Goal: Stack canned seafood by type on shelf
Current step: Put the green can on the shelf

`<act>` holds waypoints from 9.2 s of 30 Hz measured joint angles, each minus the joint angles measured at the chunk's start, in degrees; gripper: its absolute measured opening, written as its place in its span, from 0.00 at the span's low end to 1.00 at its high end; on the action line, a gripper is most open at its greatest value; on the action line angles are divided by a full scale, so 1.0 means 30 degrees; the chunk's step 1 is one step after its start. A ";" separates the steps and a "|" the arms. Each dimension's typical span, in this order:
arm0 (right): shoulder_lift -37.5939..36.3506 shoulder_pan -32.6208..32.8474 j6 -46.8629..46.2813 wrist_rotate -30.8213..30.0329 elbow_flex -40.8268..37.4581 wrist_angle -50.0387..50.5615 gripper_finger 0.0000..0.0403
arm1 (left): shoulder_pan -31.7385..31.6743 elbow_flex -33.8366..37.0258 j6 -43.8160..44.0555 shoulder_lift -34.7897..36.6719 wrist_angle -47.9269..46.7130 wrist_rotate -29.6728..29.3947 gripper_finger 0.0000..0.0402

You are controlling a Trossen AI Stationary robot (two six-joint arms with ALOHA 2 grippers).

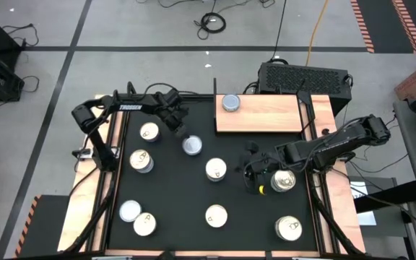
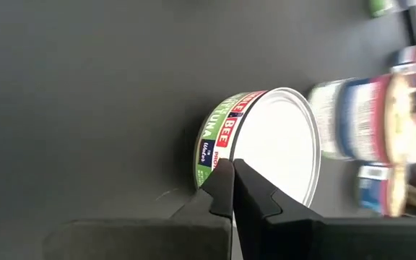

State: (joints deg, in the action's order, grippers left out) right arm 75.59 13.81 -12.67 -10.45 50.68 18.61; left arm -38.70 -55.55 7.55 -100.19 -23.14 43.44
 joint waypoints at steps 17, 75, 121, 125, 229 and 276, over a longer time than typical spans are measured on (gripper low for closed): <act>-0.0244 0.0065 -0.0058 0.0012 0.0000 0.0992 0.00 | 0.3339 -0.0015 0.6077 0.2620 0.2312 -0.2024 0.00; -0.0610 0.0385 0.0452 -0.0597 0.0000 0.0500 0.00 | -0.0981 -0.3717 0.9875 -0.3080 0.9717 -0.2851 0.00; -0.0617 0.0385 0.0503 -0.0578 0.0007 0.0140 0.00 | 0.1996 -0.4670 1.0389 -0.3748 0.9465 -0.6717 0.00; -0.0617 0.0385 0.0452 -0.0578 0.0007 0.0145 0.00 | 0.1993 -0.4670 1.0389 -0.3748 0.9458 -0.6731 0.00; 0.3702 -1.3713 0.1452 0.1607 0.2692 0.0218 0.00 | 0.6200 0.9340 0.2367 1.3818 1.6066 -1.1562 0.16; 0.5794 -1.3112 0.0580 0.1938 0.1872 -0.0239 0.00 | 0.6324 0.9326 0.2402 1.3818 1.6007 -1.1562 0.16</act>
State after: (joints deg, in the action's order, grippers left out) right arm 92.97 -25.53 -10.93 -4.64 56.29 17.89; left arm -19.73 -27.57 14.76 -58.74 24.88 8.75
